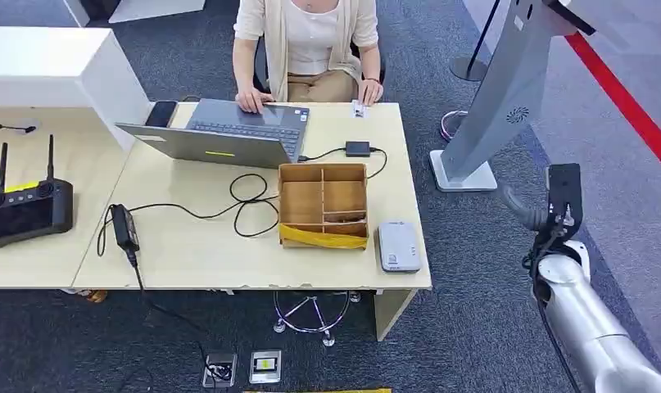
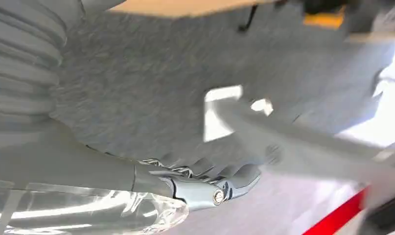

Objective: Pass the card to the sensor for recognition and then transmit it.

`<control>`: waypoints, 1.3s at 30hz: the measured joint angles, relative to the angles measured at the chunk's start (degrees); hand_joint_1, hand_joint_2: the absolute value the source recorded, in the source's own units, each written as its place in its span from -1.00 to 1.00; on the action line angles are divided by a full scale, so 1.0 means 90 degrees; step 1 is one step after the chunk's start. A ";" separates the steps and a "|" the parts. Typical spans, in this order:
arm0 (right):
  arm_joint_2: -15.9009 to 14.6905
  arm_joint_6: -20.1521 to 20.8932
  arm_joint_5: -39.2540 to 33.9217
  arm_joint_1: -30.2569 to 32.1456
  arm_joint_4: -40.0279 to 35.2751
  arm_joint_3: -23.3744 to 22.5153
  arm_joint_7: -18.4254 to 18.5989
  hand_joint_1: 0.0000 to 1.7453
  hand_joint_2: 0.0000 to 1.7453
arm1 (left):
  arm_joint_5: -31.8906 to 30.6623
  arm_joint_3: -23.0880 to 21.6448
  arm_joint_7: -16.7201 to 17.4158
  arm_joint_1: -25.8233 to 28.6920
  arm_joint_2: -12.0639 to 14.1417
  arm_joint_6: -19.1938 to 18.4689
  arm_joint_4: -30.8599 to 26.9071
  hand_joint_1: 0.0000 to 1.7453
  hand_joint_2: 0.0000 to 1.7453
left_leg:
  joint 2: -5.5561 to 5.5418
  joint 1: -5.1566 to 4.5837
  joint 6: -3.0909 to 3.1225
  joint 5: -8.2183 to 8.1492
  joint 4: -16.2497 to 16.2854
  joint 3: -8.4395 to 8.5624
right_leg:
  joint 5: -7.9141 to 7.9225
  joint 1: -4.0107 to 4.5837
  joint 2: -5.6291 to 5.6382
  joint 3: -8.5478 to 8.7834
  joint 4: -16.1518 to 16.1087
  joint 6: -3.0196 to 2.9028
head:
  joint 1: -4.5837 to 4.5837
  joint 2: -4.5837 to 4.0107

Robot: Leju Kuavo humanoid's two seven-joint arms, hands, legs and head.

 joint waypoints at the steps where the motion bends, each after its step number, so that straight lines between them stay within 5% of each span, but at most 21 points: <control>1: 0.0000 0.0019 0.0007 -0.0046 -0.0159 0.0135 0.0038 -1.00 1.00 | -0.0002 -0.0002 0.0005 0.0000 0.0000 0.0000 0.0000 -1.00 -1.00 | 0.0000 0.0000 0.0000 0.0000 0.0000 0.0000 | 0.0000 0.0000 -0.0001 0.0000 0.0000 0.0000 | 0.0000 0.0000; 16: 0.0102 0.0325 -0.0148 -0.0785 -0.1214 0.1719 0.0335 -1.00 1.00 | 0.0049 -0.0117 0.0010 -0.0003 0.0000 0.0012 0.0000 -1.00 -1.00 | -0.0007 0.0000 -0.0004 0.0004 0.0000 -0.0003 | 0.0000 0.0001 -0.0009 -0.0002 0.0001 0.0000 | 0.0000 0.0000; 39: 0.0228 0.0107 -0.0777 -0.1104 -0.1168 0.2620 0.0104 -1.00 1.00 | 0.0187 -0.0209 0.0058 -0.0002 0.0002 0.0061 0.0000 -1.00 -1.00 | -0.0007 0.0000 -0.0004 0.0003 0.0000 -0.0005 | 0.0000 0.0000 -0.0008 -0.0005 0.0001 0.0000 | 0.0000 0.0000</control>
